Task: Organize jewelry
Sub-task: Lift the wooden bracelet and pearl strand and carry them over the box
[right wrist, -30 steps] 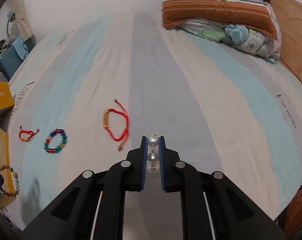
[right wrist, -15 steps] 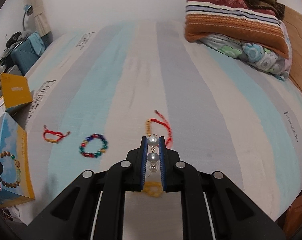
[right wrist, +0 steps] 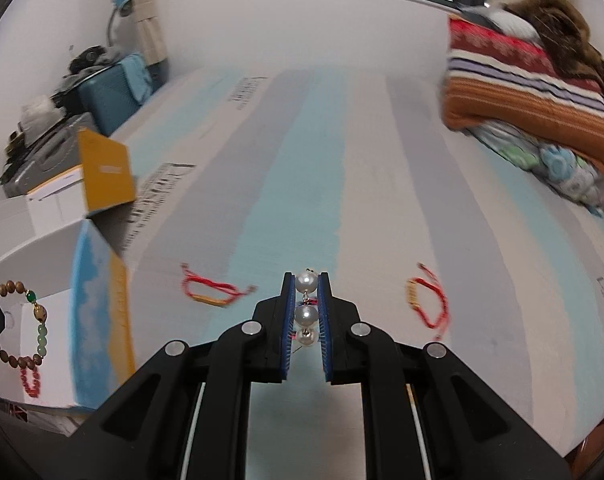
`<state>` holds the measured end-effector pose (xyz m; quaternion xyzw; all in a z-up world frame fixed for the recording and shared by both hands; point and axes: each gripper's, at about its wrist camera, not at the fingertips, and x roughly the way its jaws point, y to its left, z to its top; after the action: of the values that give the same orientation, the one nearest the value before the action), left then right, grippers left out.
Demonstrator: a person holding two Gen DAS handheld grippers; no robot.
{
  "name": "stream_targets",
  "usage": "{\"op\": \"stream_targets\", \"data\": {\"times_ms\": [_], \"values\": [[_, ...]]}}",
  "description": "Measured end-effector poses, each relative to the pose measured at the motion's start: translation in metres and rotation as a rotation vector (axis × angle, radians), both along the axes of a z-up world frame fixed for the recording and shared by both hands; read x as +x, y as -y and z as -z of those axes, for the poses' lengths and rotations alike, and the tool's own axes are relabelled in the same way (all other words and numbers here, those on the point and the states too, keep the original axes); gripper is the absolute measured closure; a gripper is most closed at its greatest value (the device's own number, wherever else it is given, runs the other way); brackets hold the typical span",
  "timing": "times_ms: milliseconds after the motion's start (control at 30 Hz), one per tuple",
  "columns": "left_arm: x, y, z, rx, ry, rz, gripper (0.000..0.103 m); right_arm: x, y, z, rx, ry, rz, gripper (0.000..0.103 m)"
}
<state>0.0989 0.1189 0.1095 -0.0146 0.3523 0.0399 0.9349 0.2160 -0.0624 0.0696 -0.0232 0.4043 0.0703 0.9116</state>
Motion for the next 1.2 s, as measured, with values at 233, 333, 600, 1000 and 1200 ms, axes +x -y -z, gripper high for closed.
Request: {"op": "stream_targets", "data": {"times_ms": [233, 333, 600, 1000, 1200], "values": [[-0.018, -0.049, -0.011, 0.002, 0.014, -0.078, 0.096, -0.013, -0.066, -0.019, 0.007, 0.025, -0.092, 0.092], [-0.027, -0.073, -0.006, -0.005, 0.006, -0.117, 0.096, -0.022, -0.095, -0.023, 0.000, 0.035, -0.132, 0.092], [-0.047, -0.133, 0.007, -0.014, -0.022, -0.215, 0.096, -0.041, -0.158, -0.022, -0.006, 0.032, -0.216, 0.092], [-0.065, -0.200, 0.045, -0.045, -0.092, -0.323, 0.096, -0.065, -0.235, 0.005, -0.016, -0.006, -0.330, 0.093], [-0.064, -0.214, 0.071, -0.065, -0.142, -0.346, 0.096, -0.071, -0.252, 0.030, -0.022, -0.059, -0.357, 0.093]]}}
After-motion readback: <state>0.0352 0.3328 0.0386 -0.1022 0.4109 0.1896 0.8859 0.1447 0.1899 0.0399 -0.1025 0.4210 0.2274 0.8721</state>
